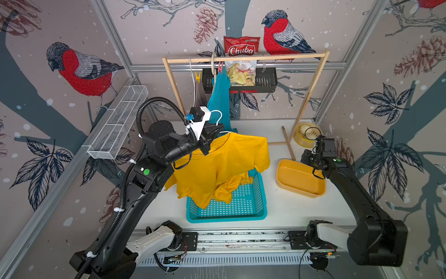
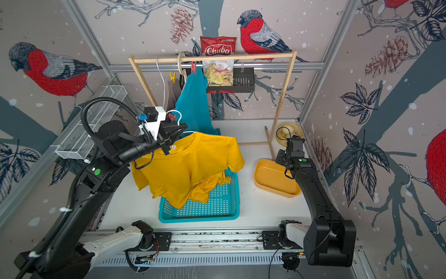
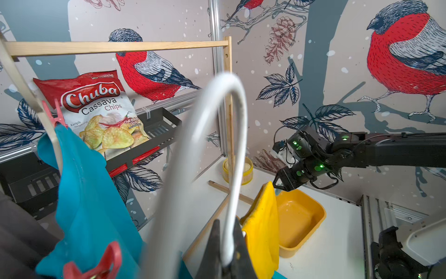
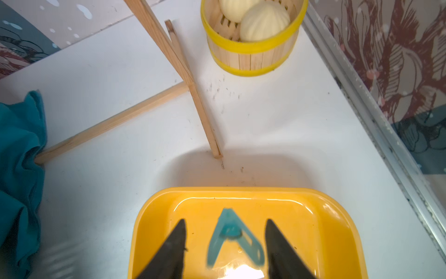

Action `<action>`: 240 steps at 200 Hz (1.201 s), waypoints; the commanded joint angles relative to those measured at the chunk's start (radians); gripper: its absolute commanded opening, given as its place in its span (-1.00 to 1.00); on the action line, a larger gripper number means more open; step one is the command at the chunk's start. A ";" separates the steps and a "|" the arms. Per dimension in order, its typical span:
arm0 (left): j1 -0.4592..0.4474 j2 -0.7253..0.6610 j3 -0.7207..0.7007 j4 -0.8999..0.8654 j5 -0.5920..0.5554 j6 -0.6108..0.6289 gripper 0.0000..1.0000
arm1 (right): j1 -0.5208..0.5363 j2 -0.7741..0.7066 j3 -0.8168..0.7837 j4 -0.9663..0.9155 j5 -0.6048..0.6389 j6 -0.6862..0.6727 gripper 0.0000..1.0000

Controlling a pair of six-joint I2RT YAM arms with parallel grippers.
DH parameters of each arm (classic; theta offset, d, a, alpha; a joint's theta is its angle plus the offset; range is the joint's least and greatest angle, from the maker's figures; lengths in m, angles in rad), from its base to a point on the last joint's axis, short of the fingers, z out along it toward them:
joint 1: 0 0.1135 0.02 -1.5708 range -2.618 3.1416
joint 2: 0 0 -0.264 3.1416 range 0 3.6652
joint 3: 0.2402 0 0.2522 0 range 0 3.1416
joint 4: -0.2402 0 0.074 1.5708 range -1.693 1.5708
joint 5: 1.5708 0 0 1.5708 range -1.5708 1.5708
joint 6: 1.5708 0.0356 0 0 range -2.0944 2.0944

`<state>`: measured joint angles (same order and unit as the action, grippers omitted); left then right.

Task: Remove the clothespins securing t-shirts to the hanger
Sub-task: Place the clothespin in the storage box, then adjust the hanger.

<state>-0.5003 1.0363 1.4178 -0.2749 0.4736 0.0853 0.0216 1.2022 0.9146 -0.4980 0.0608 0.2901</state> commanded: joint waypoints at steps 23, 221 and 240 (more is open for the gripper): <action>0.000 -0.005 -0.002 0.031 0.056 0.019 -1.00 | -0.001 -0.011 0.018 0.026 -0.045 0.020 0.58; -0.202 0.117 -0.030 0.102 0.065 -0.075 -1.00 | 0.972 0.099 0.568 -0.070 0.036 -0.398 0.16; -0.201 0.099 -0.045 0.091 0.039 -0.060 -1.00 | 0.966 0.044 0.521 0.004 0.006 -0.407 -0.22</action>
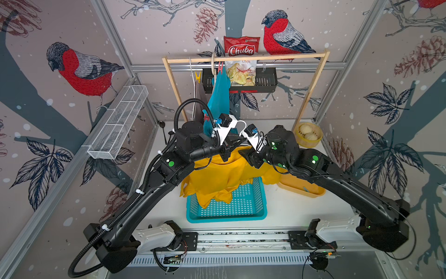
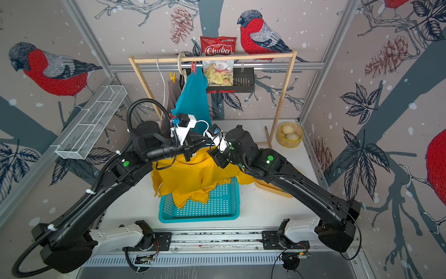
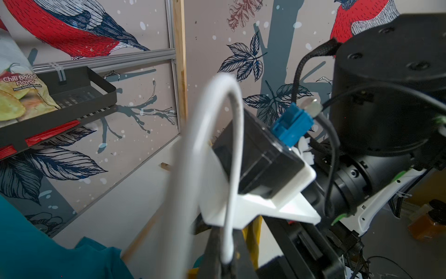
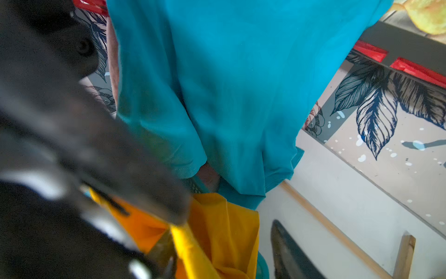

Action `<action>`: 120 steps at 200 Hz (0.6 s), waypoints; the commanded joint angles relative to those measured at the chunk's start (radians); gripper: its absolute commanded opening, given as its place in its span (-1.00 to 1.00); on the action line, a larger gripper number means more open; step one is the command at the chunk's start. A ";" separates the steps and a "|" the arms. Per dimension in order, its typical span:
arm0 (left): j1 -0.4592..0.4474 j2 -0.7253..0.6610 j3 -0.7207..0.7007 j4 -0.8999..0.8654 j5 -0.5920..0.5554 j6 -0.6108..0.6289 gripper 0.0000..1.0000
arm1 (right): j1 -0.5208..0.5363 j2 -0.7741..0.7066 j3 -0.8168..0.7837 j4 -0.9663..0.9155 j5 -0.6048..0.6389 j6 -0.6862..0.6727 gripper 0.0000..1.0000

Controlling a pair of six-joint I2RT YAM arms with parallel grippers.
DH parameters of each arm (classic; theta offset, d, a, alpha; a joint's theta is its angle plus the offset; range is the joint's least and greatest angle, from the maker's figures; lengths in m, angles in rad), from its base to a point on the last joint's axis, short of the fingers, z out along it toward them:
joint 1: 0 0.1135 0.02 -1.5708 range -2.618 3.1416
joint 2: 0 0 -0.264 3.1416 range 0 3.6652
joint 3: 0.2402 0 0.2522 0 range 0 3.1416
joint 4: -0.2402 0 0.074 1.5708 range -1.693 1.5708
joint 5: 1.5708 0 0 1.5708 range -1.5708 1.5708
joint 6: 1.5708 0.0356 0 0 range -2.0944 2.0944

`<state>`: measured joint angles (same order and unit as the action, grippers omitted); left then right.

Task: Remove the clothespins securing t-shirts to the hanger
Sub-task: Adjust the hanger.

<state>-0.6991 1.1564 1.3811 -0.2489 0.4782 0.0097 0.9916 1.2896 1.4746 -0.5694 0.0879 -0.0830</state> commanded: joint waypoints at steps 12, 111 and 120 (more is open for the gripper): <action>-0.002 -0.031 -0.015 0.061 0.026 0.024 -1.00 | -0.017 -0.100 -0.070 0.118 -0.067 -0.036 -0.40; 0.070 -0.057 -0.018 0.138 0.156 -0.015 -0.36 | -0.241 -0.248 -0.158 0.189 -0.482 -0.005 -1.00; 0.085 -0.067 -0.017 0.141 0.160 -0.015 -0.19 | -0.260 -0.249 -0.158 0.182 -0.508 -0.009 -1.00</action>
<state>-0.6399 1.1149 1.3563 -0.1692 0.6147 0.0063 0.7689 1.0519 1.3148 -0.4381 -0.3847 -0.1162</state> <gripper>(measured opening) 0.285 0.074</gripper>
